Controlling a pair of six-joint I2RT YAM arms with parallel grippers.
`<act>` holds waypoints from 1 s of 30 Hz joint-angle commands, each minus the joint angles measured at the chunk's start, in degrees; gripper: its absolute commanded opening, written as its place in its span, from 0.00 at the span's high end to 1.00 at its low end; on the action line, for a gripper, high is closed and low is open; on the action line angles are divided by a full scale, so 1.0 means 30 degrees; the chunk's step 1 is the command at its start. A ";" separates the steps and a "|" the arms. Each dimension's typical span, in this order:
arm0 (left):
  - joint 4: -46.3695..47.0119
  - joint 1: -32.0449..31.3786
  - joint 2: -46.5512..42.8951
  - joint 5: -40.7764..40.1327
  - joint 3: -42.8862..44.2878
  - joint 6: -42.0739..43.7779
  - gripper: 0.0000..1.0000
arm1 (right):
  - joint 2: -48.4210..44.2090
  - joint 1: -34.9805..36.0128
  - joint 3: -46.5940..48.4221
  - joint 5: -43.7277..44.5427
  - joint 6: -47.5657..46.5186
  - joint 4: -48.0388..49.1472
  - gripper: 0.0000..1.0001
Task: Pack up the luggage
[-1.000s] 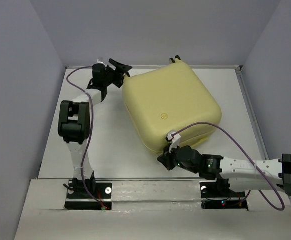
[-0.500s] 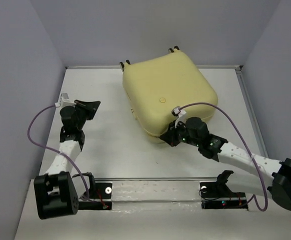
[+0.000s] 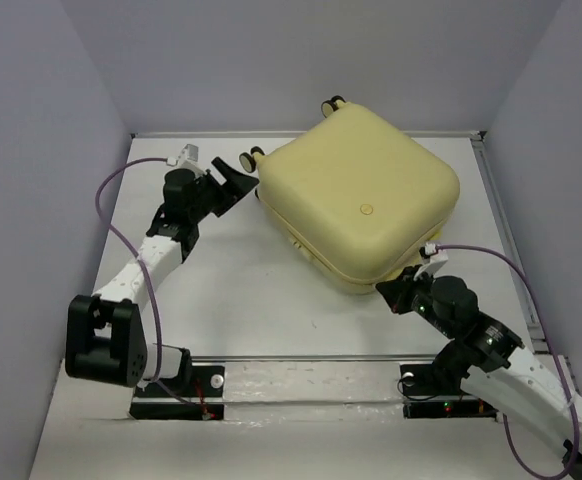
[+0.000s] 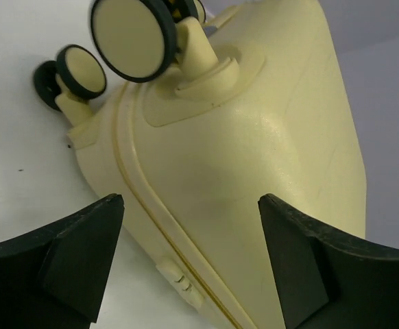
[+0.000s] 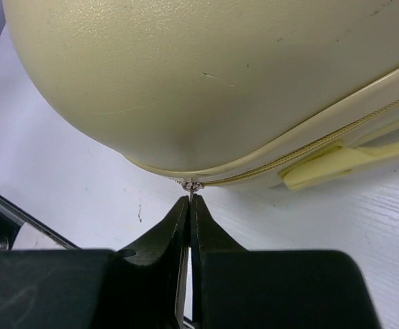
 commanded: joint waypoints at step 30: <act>-0.0361 -0.0678 1.0776 -0.0058 1.1879 -0.2440 0.06 | 0.2148 0.0226 0.0980 -0.1279 -0.0588 0.1181 0.93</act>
